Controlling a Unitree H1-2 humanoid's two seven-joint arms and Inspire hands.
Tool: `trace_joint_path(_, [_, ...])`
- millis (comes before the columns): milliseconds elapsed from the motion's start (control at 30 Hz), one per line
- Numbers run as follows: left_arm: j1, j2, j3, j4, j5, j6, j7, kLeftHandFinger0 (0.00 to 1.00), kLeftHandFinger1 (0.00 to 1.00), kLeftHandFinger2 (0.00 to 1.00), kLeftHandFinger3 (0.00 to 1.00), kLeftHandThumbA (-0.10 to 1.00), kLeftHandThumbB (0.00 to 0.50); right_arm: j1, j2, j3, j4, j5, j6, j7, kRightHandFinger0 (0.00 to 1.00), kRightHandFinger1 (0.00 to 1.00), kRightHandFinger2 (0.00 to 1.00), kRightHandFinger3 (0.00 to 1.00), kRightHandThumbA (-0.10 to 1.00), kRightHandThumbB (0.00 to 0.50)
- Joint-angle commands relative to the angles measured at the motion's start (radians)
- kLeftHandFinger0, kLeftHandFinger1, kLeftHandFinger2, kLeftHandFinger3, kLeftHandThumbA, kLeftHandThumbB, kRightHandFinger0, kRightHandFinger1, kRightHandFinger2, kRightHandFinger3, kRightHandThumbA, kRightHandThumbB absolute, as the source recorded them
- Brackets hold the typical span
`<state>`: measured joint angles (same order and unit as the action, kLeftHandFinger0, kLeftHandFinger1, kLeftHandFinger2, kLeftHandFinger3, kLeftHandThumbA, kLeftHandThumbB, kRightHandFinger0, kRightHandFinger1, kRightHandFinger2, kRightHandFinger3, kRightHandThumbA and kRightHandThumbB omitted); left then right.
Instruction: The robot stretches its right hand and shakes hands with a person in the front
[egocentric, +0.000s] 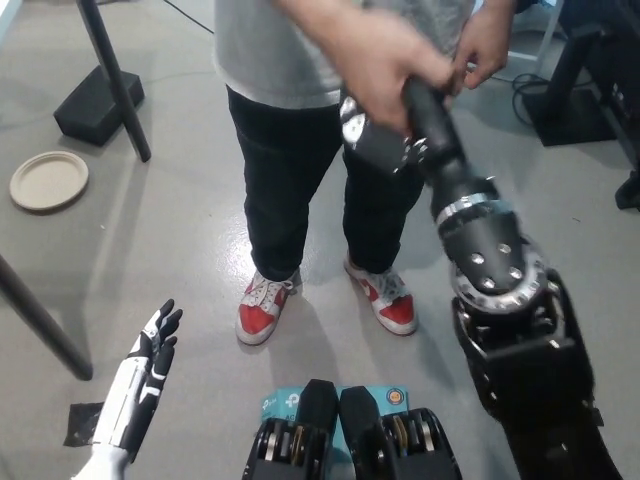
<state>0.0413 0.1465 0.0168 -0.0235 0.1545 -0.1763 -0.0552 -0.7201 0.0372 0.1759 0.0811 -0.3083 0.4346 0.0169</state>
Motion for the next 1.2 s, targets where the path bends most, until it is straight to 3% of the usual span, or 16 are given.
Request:
trace_joint_path(0, [-0.021,0.02,0.0,-0.031,0.011,-0.015,0.006,1.0,1.0,1.0,1.0,1.0,0.127,-0.135,-0.019,-0.032,0.232,0.021,-0.163,-0.049,1.0,1.0,1.0,1.0,0.08,0.112])
trace_joint_path(133, [-0.025,0.022,0.001,-0.033,0.013,-0.004,0.004,1.0,1.0,1.0,1.0,1.0,0.112,-0.151,-0.022,-0.042,0.335,0.028,-0.176,-0.052,1.0,1.0,1.0,1.0,0.08,0.099])
trace_joint_path(233, [-0.024,0.02,0.001,-0.037,0.018,-0.001,0.008,1.0,1.0,1.0,1.0,1.0,0.11,-0.156,-0.023,-0.042,0.373,0.027,-0.204,-0.054,1.0,1.0,1.0,1.0,0.16,0.116])
trace_joint_path(533, [-0.025,0.021,-0.003,-0.033,0.009,-0.009,0.001,1.0,1.0,1.0,1.0,1.0,0.101,-0.148,-0.023,-0.045,0.39,0.031,-0.228,-0.058,1.0,1.0,1.0,1.0,0.19,0.124])
trace_joint_path(567, [-0.025,0.02,-0.003,-0.036,0.007,-0.003,-0.002,1.0,1.0,1.0,1.0,1.0,0.114,-0.136,-0.025,-0.039,0.35,0.028,-0.209,-0.045,1.0,1.0,1.0,1.0,0.25,0.144])
trace_joint_path(633, [-0.025,0.02,-0.003,-0.03,0.008,-0.018,0.001,1.0,1.0,1.0,1.0,1.0,0.108,-0.124,-0.043,-0.007,0.301,0.002,-0.177,-0.012,1.0,1.0,1.0,1.0,0.52,0.235])
trace_joint_path(667, [-0.026,0.02,-0.003,-0.029,0.011,-0.021,0.003,1.0,1.0,1.0,1.0,1.0,0.108,-0.122,-0.049,0.002,0.293,-0.004,-0.176,-0.004,1.0,1.0,1.0,1.0,0.57,0.249])
trace_joint_path(733, [-0.026,0.02,-0.003,-0.029,0.011,-0.021,0.003,1.0,1.0,1.0,1.0,1.0,0.108,-0.121,-0.052,0.007,0.29,0.0,-0.172,-0.005,1.0,1.0,1.0,1.0,0.58,0.252])
trace_joint_path(767, [-0.023,0.022,-0.003,-0.035,0.016,-0.007,0.002,1.0,1.0,1.0,1.0,1.0,0.117,-0.093,-0.077,0.037,0.209,-0.01,-0.149,0.04,1.0,1.0,1.0,1.0,0.77,0.351])
trace_joint_path(800, [-0.023,0.024,-0.004,-0.039,0.016,0.001,-0.001,1.0,1.0,1.0,1.0,1.0,0.117,-0.071,-0.091,0.051,0.15,-0.015,-0.146,0.06,1.0,1.0,1.0,1.0,0.9,0.417])
trace_joint_path(833, [-0.025,0.023,-0.003,-0.036,0.008,-0.001,-0.003,1.0,1.0,1.0,1.0,1.0,0.114,-0.055,-0.099,0.055,0.111,-0.015,-0.154,0.056,1.0,1.0,1.0,1.0,0.98,0.444])
trace_joint_path(1000, [-0.024,0.024,-0.002,-0.036,0.007,-0.004,-0.001,1.0,1.0,1.0,1.0,1.0,0.112,-0.045,-0.107,0.066,0.081,-0.008,-0.146,0.054,1.0,1.0,1.0,1.0,0.99,0.45])
trace_joint_path(1167, [-0.023,0.021,0.0,-0.025,0.006,-0.003,0.002,1.0,1.0,1.0,1.0,1.0,0.115,0.024,-0.138,0.053,-0.126,-0.01,-0.128,0.06,1.0,1.0,1.0,1.0,1.0,0.474])
